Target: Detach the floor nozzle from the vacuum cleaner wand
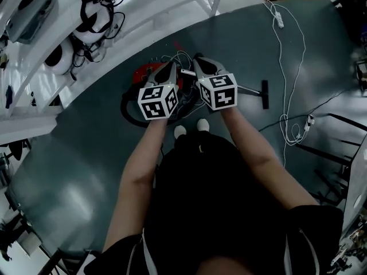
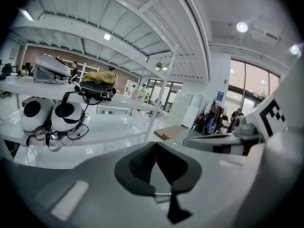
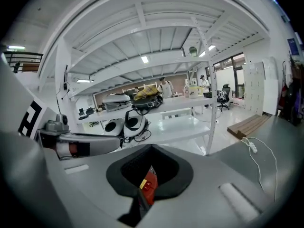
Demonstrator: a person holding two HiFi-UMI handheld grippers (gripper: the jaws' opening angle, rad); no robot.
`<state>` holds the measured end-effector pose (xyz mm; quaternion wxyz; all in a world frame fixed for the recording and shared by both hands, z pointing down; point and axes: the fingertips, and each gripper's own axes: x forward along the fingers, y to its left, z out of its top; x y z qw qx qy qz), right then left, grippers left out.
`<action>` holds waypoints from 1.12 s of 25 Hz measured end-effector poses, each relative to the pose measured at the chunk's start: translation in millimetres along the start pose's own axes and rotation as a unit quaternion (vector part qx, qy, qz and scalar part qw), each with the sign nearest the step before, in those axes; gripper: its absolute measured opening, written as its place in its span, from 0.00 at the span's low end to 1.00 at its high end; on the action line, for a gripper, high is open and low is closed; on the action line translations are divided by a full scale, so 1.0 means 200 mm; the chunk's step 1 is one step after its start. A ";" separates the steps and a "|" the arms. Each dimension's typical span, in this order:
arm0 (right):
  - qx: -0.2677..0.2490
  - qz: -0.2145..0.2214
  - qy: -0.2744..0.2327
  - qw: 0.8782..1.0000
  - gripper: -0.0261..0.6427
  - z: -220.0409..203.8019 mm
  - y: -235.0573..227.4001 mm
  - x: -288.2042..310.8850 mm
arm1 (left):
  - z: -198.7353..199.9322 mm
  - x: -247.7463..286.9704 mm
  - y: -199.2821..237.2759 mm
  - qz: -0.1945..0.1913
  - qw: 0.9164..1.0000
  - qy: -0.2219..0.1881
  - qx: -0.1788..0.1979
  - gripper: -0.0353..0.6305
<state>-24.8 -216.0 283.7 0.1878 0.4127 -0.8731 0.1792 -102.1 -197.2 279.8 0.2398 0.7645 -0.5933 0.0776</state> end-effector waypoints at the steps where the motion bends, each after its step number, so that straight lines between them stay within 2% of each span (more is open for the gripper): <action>1: -0.002 0.000 -0.002 1.000 0.03 0.00 0.00 -0.02 | 0.00 -0.02 -0.01 0.002 1.000 -0.001 0.001 0.07; 6: -0.011 -0.001 -0.007 1.000 0.03 0.00 0.03 -0.10 | 0.01 -0.10 -0.05 0.009 1.000 -0.004 0.019 0.07; 12: -0.013 0.005 -0.012 1.000 0.03 0.01 0.09 -0.11 | 0.02 -0.13 -0.03 0.011 1.000 -0.008 0.008 0.07; 19: -0.011 0.003 -0.025 1.000 0.03 0.03 0.14 -0.13 | 0.02 -0.18 -0.03 0.005 1.000 -0.002 0.019 0.07; 28: -0.013 0.004 -0.022 1.000 0.03 0.02 0.18 -0.10 | -0.02 -0.18 -0.02 -0.005 1.000 0.009 0.014 0.07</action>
